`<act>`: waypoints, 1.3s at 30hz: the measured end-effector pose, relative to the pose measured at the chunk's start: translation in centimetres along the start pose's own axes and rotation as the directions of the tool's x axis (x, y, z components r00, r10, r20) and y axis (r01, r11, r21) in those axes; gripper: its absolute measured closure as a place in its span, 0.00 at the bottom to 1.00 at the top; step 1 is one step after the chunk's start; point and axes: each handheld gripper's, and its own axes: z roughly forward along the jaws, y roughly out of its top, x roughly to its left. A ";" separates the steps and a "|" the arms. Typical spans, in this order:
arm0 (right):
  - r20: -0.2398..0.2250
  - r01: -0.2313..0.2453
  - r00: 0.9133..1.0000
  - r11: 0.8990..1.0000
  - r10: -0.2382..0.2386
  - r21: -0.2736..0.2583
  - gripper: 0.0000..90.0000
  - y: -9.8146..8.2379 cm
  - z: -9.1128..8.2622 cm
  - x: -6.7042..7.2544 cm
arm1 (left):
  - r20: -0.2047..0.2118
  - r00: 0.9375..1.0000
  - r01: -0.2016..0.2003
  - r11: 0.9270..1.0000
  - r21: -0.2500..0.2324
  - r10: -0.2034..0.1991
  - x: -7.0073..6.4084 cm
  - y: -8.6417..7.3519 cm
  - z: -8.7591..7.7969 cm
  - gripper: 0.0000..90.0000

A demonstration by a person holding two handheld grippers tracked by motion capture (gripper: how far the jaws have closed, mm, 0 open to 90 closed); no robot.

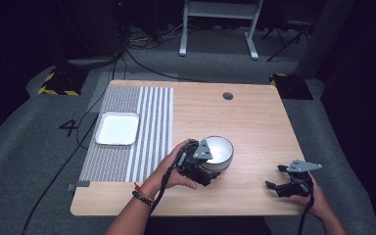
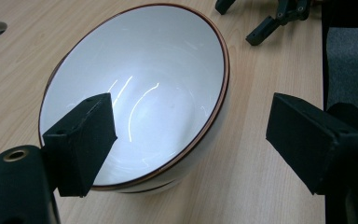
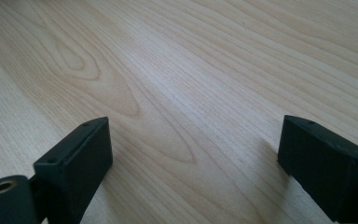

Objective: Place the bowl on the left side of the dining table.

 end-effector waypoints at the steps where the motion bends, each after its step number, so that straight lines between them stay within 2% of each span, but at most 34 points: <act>1: 0.000 0.002 1.000 1.000 -0.002 -0.001 0.11 0.0 0.0 0.0 | 0.007 1.000 0.009 1.000 0.003 -0.009 0.1 0.0 0.2 0.18; 2: 0.000 0.001 1.000 1.000 -0.001 -0.001 0.11 0.0 0.0 0.0 | 0.004 1.000 0.002 1.000 -0.002 -0.002 0.2 0.0 0.4 0.18; 4: 0.000 0.000 1.000 1.000 0.000 0.000 0.11 0.0 0.0 0.0 | 0.000 1.000 0.010 1.000 0.006 -0.010 0.4 0.1 0.7 0.19; 5: 0.000 0.002 1.000 1.000 -0.002 -0.001 0.11 0.0 0.0 0.0 | 0.013 1.000 0.022 1.000 0.001 -0.022 0.5 0.0 0.7 0.20; 7: 0.000 0.000 1.000 1.000 0.000 0.001 0.11 0.0 0.0 0.0 | 0.005 1.000 0.029 1.000 -0.007 -0.029 0.7 0.0 1.0 0.20; 9: 0.000 -0.001 1.000 1.000 0.001 0.001 0.11 0.0 0.0 0.0 | 0.022 0.999 0.032 0.999 -0.009 -0.032 0.9 0.0 1.2 0.20; 12: 0.000 0.002 1.000 1.000 -0.002 -0.001 0.11 0.0 0.0 0.0 | 0.025 0.999 0.021 1.000 0.007 -0.021 0.9 0.0 1.6 0.22; 15: 0.000 0.002 1.000 1.000 -0.002 -0.001 0.11 0.0 0.0 0.0 | 0.052 0.999 0.006 1.000 0.020 -0.007 1.1 0.0 2.0 0.28; 16: 0.000 0.002 1.000 1.000 -0.002 -0.001 0.11 0.0 0.0 0.0 | 0.055 0.998 -0.006 0.999 0.035 0.004 1.2 0.1 2.1 0.28; 18: 0.000 0.001 1.000 1.000 -0.001 0.000 0.11 0.0 0.0 0.0 | 0.062 0.998 -0.008 0.999 0.050 0.005 1.2 0.1 2.4 0.35; 19: 0.000 0.003 1.000 1.000 -0.003 0.000 0.11 0.0 0.0 0.0 | 0.057 0.998 -0.012 0.999 0.048 0.009 1.2 0.1 2.6 0.36; 20: 0.000 0.000 1.000 1.000 0.000 0.000 0.11 0.0 0.0 0.0 | 0.067 0.998 -0.012 0.999 0.052 0.008 1.3 0.1 2.7 0.42; 21: 0.000 0.000 1.000 1.000 0.000 0.000 0.11 0.0 0.0 0.0 | 0.084 0.996 -0.023 0.998 0.060 0.018 1.3 0.1 2.7 0.42; 23: 0.000 -0.002 1.000 1.000 0.002 0.001 0.11 0.0 0.0 0.0 | 0.099 0.995 -0.037 0.998 0.057 0.031 1.2 0.1 2.8 0.50; 24: 0.000 0.001 1.000 1.000 -0.001 0.000 0.11 0.0 0.0 0.0 | 0.111 0.992 -0.064 0.996 0.058 0.057 1.2 0.2 2.7 0.52; 26: 0.000 0.001 1.000 1.000 -0.001 0.000 0.11 0.0 0.0 0.0 | 0.146 0.985 -0.098 0.994 0.053 0.090 1.2 0.3 2.6 0.67; 27: 0.000 0.001 1.000 1.000 -0.001 0.000 0.11 0.0 0.0 0.0 | 0.154 0.983 -0.116 0.991 0.060 0.105 1.0 0.4 2.6 0.71; 29: 0.000 0.001 1.000 1.000 -0.001 0.000 0.11 0.0 0.0 0.0 | 0.160 0.976 -0.161 0.984 0.079 0.146 0.7 0.8 2.8 0.82; 30: 0.000 0.000 1.000 1.000 0.000 0.000 0.11 0.0 0.0 0.0 | 0.154 0.976 -0.169 0.982 0.078 0.156 0.6 0.9 3.0 0.85; 32: 0.000 0.001 1.000 1.000 -0.001 -0.001 0.11 0.0 0.0 0.0 | 0.145 0.973 -0.196 0.976 0.091 0.181 0.3 1.3 3.0 0.87; 36: 0.000 0.000 1.000 1.000 0.000 0.000 0.11 0.0 0.0 0.0 | 0.149 0.968 -0.218 0.970 0.109 0.201 0.2 1.8 2.9 0.89; 37: 0.000 0.002 1.000 1.000 -0.002 0.000 0.11 0.0 0.0 0.0 | 0.154 0.968 -0.214 0.972 0.097 0.198 0.1 1.9 2.9 0.89; 39: 0.000 0.002 1.000 1.000 -0.002 -0.001 0.11 0.0 0.0 0.0 | 0.163 0.967 -0.215 0.972 0.096 0.198 0.2 2.1 2.7 0.89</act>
